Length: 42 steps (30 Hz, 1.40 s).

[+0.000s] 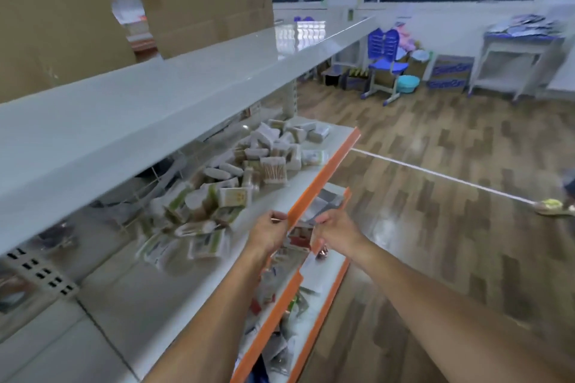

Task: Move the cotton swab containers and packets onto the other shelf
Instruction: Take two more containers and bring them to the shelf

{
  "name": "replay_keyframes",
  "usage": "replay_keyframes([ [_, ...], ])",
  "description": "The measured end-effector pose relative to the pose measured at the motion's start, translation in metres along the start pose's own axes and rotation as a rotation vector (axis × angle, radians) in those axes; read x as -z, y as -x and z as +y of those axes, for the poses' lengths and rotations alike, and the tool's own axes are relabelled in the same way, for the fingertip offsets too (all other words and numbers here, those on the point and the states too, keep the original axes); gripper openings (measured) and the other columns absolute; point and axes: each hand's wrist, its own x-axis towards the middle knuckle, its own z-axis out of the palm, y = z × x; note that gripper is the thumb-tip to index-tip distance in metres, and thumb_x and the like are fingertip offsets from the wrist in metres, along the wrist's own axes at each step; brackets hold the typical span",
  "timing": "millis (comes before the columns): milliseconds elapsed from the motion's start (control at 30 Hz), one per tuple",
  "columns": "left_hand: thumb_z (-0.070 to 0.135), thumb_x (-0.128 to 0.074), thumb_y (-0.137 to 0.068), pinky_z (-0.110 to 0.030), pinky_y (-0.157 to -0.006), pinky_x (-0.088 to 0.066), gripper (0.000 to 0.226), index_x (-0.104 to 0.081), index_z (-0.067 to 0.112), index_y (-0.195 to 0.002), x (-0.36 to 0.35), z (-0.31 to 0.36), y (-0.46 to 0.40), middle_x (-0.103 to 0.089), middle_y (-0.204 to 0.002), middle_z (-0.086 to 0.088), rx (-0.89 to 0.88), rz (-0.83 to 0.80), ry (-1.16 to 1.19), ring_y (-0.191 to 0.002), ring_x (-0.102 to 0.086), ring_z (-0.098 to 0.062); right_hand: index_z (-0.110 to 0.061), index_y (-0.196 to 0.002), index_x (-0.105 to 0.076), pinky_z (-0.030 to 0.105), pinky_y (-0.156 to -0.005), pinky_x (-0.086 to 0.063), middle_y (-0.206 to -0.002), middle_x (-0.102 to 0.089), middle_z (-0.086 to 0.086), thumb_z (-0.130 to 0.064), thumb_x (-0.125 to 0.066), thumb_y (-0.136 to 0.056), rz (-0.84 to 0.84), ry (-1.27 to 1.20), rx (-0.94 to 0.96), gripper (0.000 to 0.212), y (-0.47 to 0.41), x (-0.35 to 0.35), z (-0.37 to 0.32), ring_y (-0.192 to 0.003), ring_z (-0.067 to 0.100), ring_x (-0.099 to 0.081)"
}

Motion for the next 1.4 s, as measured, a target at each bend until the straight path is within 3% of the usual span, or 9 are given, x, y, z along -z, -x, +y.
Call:
replay_keyframes([
  [267, 0.035, -0.07, -0.083, -0.026, -0.058, -0.043, 0.035, -0.051, 0.024, -0.111, -0.056, 0.047, -0.033, -0.07, -0.058, 0.015, 0.042, 0.105, 0.04, -0.057, -0.066, -0.001, -0.029, -0.081, -0.06, 0.051, -0.091, -0.056, -0.084, -0.066, 0.0, -0.022, -0.066, -0.064, -0.045, 0.104, 0.067, 0.019, -0.069, 0.07, 0.001, -0.096, 0.031, -0.068],
  [433, 0.03, -0.063, -0.089, -0.027, -0.079, -0.043, 0.039, -0.056, 0.016, -0.125, -0.066, 0.06, -0.061, -0.063, -0.118, -0.002, 0.04, 0.209, -0.085, -0.099, -0.059, -0.017, -0.031, -0.089, -0.06, 0.043, -0.093, -0.056, -0.098, -0.067, -0.004, -0.02, -0.064, -0.074, -0.103, 0.131, 0.161, 0.019, -0.103, 0.072, -0.005, -0.099, 0.02, -0.066],
  [600, 0.019, -0.057, -0.089, -0.035, -0.093, -0.046, 0.034, -0.055, 0.009, -0.121, -0.066, 0.077, -0.108, -0.063, -0.121, -0.013, 0.055, 0.315, -0.214, -0.112, -0.058, -0.032, -0.038, -0.089, -0.062, 0.005, -0.061, -0.04, -0.08, -0.058, -0.027, -0.027, -0.063, -0.082, -0.116, 0.234, 0.236, 0.012, -0.143, 0.067, -0.027, -0.073, -0.01, -0.056],
  [667, 0.018, -0.054, -0.09, -0.034, -0.086, -0.044, 0.034, -0.048, 0.008, -0.122, -0.067, 0.086, -0.131, -0.061, -0.118, -0.016, 0.036, 0.341, -0.299, -0.11, -0.059, -0.035, -0.038, -0.106, -0.062, 0.005, -0.049, -0.035, -0.088, -0.061, -0.022, -0.025, -0.06, -0.086, -0.136, 0.301, 0.285, 0.024, -0.165, 0.065, -0.035, -0.068, -0.01, -0.051],
  [867, 0.037, -0.058, -0.088, -0.05, -0.105, -0.041, 0.061, -0.039, 0.013, -0.141, -0.063, 0.102, -0.197, -0.042, -0.143, -0.015, -0.009, 0.562, -0.413, -0.132, -0.041, -0.034, -0.015, -0.119, -0.068, 0.026, -0.086, -0.046, -0.115, -0.067, 0.004, -0.01, -0.059, -0.086, -0.163, 0.512, 0.465, 0.035, -0.23, 0.057, -0.07, -0.113, 0.023, -0.061],
  [1000, 0.032, -0.056, -0.089, -0.043, -0.099, -0.039, 0.061, -0.035, 0.009, -0.142, -0.063, 0.097, -0.234, -0.042, -0.141, -0.017, -0.023, 0.566, -0.698, -0.126, -0.044, -0.036, -0.022, -0.125, -0.067, 0.028, -0.093, -0.047, -0.122, -0.064, 0.004, -0.021, -0.069, -0.083, -0.186, 0.628, 0.56, 0.042, -0.268, 0.052, -0.087, -0.117, 0.023, -0.059],
  [1133, 0.054, -0.056, -0.087, -0.042, -0.094, -0.043, 0.072, -0.037, 0.009, -0.14, -0.063, 0.083, -0.256, -0.046, -0.137, -0.017, 0.001, 0.542, -0.837, -0.12, -0.048, -0.035, -0.03, -0.124, -0.069, 0.031, -0.093, -0.049, -0.123, -0.064, -0.003, -0.018, -0.069, -0.083, -0.202, 0.705, 0.687, 0.043, -0.292, 0.045, -0.092, -0.114, 0.023, -0.058],
  [1233, 0.07, -0.049, -0.085, -0.042, -0.094, -0.045, 0.085, -0.037, 0.009, -0.143, -0.062, 0.078, -0.264, -0.048, -0.137, -0.016, -0.007, 0.611, -0.841, -0.121, -0.048, -0.035, -0.034, -0.13, -0.064, 0.03, -0.096, -0.045, -0.137, -0.056, -0.007, -0.014, -0.064, -0.082, -0.215, 0.843, 0.746, 0.052, -0.306, 0.039, -0.091, -0.118, 0.023, -0.051],
  [1400, 0.062, -0.061, -0.083, -0.041, -0.099, -0.042, 0.067, -0.048, 0.016, -0.13, -0.059, 0.081, -0.27, -0.053, -0.134, -0.01, 0.018, 0.651, -0.766, -0.118, -0.053, -0.035, -0.039, -0.133, -0.06, 0.032, -0.108, -0.035, -0.157, -0.035, 0.003, -0.022, -0.068, -0.082, -0.283, 0.957, 0.833, 0.055, -0.331, 0.038, -0.091, -0.137, 0.028, -0.034],
])
